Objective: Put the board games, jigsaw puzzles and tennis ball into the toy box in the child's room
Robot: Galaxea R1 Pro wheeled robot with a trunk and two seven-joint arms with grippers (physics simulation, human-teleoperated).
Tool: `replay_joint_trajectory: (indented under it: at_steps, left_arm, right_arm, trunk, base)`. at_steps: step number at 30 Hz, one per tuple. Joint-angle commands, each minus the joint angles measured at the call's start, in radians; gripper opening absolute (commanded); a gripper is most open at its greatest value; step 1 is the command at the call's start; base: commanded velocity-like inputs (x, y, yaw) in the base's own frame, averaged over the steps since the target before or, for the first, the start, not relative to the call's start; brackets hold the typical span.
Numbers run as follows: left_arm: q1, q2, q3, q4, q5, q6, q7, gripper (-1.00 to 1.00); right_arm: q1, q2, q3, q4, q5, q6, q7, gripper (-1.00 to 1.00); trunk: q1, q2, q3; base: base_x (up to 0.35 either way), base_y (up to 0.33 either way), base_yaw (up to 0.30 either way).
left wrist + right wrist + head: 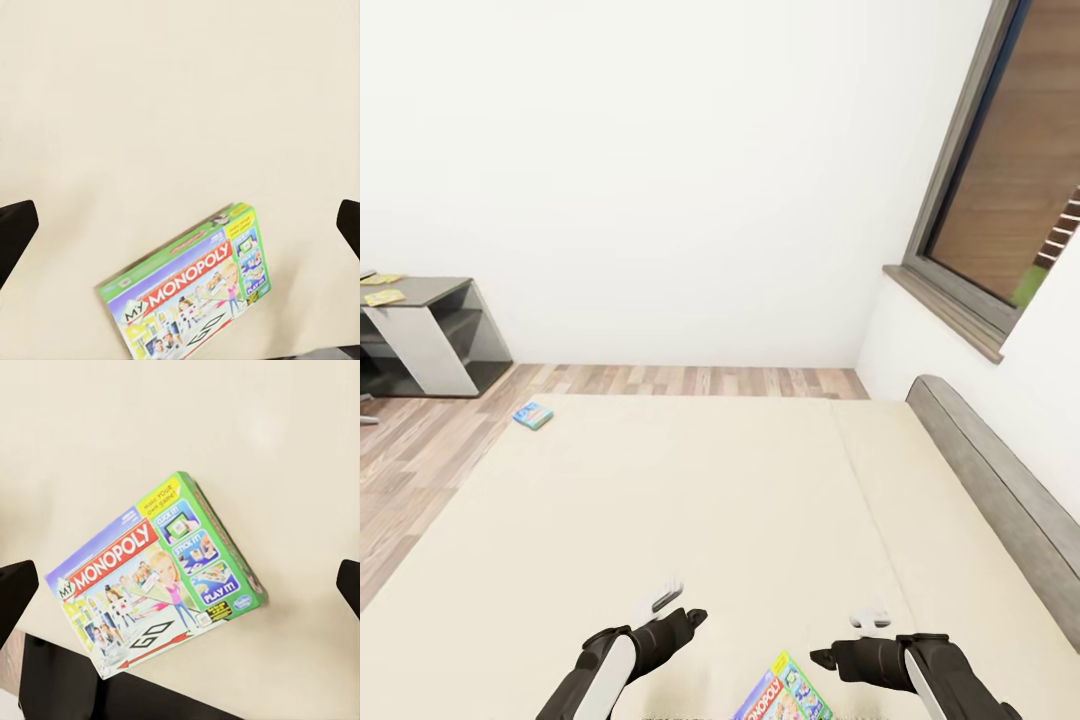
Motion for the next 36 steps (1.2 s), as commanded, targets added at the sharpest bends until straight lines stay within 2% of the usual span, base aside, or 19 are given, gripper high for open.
replay_joint_trajectory:
  at_steps: [1,12,21,25,36]
  left_arm:
    - [0.000,0.000,-0.002,-0.002,0.010,0.003,0.010,1.00]
    - [0.000,0.000,-0.005,-0.003,0.009,0.003,0.000,1.00]
    - [0.000,0.003,-0.009,-0.004,0.010,0.007,-0.113,1.00]
    - [0.001,0.007,-0.009,-0.003,0.010,0.010,-0.141,1.00]
    - [0.003,0.013,-0.010,-0.002,0.009,0.012,-0.167,1.00]
  right_arm:
    - [-0.001,0.000,-0.002,-0.001,-0.003,0.006,0.002,1.00]
    - [-0.001,-0.002,-0.003,-0.001,-0.002,0.004,0.003,1.00]
    - [-0.021,-0.005,-0.006,-0.001,-0.003,0.004,0.002,1.00]
    - [-0.026,-0.006,-0.013,-0.001,-0.003,0.004,0.003,1.00]
    - [-0.030,-0.005,-0.028,0.000,-0.003,0.004,0.008,1.00]
  trunk:
    - [0.000,-0.001,-0.003]
    - [0.000,-0.001,-0.021]
    - [0.000,-0.001,-0.035]
    - [0.000,-0.001,-0.039]
    - [0.000,-0.001,-0.042]
  base:
    - [0.000,0.000,0.000]
    - [0.000,0.000,0.000]
    - [0.000,0.000,0.000]
    - [0.000,0.000,0.000]
    - [0.000,0.000,0.000]
